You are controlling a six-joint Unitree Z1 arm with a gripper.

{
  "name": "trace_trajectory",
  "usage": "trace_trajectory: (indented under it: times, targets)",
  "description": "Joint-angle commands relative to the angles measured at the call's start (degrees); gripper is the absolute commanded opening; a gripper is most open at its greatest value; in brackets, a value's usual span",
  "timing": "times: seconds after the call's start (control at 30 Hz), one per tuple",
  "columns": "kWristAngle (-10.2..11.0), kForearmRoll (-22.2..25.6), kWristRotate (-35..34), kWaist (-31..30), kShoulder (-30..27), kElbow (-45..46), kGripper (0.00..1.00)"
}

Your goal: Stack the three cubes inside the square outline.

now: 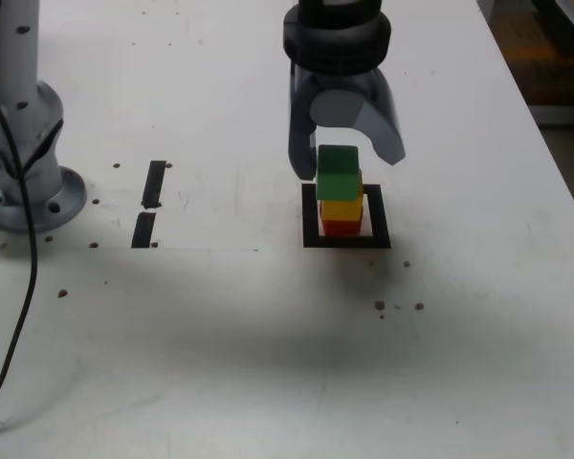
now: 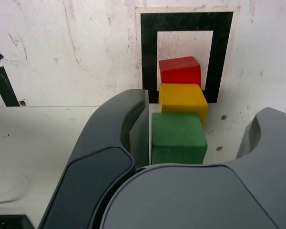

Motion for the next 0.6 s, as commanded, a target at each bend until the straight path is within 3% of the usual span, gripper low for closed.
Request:
trace_trajectory:
  times: [0.0,0.23,0.57]
  targets:
    - [1.21,2.13,-0.29,-0.07,-1.36,-0.58,0.81]
    - [5.39,10.24,-1.56,1.61,-7.63,-0.1,0.86]
    - [6.38,11.2,-1.29,4.86,-14.11,8.76,0.87]
